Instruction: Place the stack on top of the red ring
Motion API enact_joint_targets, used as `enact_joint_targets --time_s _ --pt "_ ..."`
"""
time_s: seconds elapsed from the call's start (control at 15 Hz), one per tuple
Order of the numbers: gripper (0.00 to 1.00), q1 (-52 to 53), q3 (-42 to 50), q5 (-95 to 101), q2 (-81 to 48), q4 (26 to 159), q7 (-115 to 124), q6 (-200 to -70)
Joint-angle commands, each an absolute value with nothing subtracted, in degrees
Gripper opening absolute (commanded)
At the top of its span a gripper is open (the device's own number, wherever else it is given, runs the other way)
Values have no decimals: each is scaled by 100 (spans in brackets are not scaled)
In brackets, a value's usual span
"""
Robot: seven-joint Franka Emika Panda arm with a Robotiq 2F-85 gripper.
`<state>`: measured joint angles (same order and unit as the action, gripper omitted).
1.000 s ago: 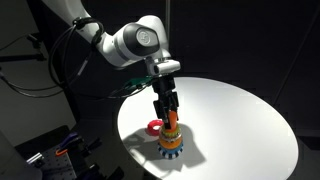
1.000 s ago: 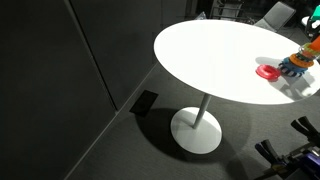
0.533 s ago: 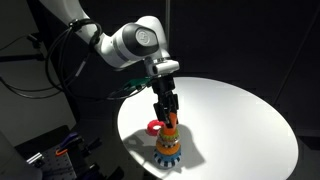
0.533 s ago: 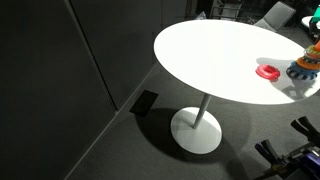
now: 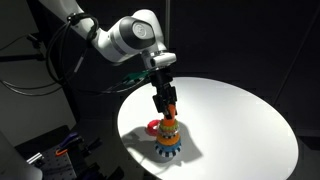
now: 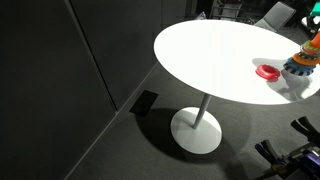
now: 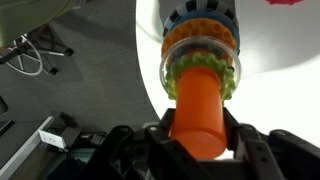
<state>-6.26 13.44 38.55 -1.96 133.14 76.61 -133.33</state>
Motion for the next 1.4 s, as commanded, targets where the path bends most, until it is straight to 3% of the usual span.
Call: enact_joint_targets --time_s 0.0,1.33 --pt "21 -670 1134 3845 144 13356 7713 -13201" --pt "21 -399 371 3376 102 13220 7634 -13265"
